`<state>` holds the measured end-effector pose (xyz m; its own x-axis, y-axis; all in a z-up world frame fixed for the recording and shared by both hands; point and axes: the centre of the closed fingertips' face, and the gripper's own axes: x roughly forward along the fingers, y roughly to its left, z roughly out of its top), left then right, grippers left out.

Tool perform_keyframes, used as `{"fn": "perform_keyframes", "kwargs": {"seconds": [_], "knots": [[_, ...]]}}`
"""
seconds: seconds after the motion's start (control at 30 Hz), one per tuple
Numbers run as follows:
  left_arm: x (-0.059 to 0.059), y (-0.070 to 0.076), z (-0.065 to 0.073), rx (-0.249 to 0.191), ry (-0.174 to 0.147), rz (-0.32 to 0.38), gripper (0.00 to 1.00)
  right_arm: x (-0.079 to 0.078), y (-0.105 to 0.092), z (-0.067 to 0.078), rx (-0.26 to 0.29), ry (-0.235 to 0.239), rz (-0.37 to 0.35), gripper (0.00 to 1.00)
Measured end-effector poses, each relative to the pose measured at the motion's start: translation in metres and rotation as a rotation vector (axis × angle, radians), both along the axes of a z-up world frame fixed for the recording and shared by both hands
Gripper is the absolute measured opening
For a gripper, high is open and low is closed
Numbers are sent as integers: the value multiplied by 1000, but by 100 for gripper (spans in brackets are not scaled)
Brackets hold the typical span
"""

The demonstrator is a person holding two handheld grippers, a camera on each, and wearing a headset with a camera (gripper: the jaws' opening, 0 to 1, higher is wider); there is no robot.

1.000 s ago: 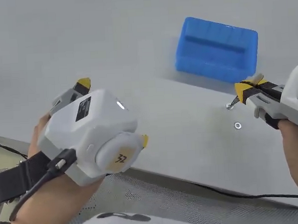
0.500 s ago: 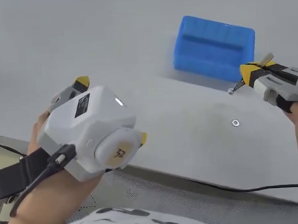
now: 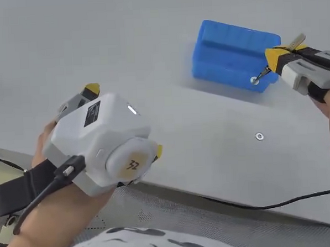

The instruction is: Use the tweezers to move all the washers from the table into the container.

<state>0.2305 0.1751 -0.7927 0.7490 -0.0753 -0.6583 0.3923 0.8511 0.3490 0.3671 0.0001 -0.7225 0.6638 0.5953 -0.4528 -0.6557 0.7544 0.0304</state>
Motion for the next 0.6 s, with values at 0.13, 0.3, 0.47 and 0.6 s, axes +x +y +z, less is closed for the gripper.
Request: {"fn": "perform_keyframes", "kwargs": {"seconds": [0.13,0.3,0.47,0.6], "knots": [[0,-1,0,-2,-1,-3,89,13,3,5,4,-18,0,2],[0,-2,2,-9,-6,-7,90,25,7,2,-2,-30,1,2],[1,-5,6,-42,-25,-9,91,35,13,-8,-20,-31,4,2],[3,-6,12,-97,-47,6,93,41,14,-22,-47,-20,4,2]]}}
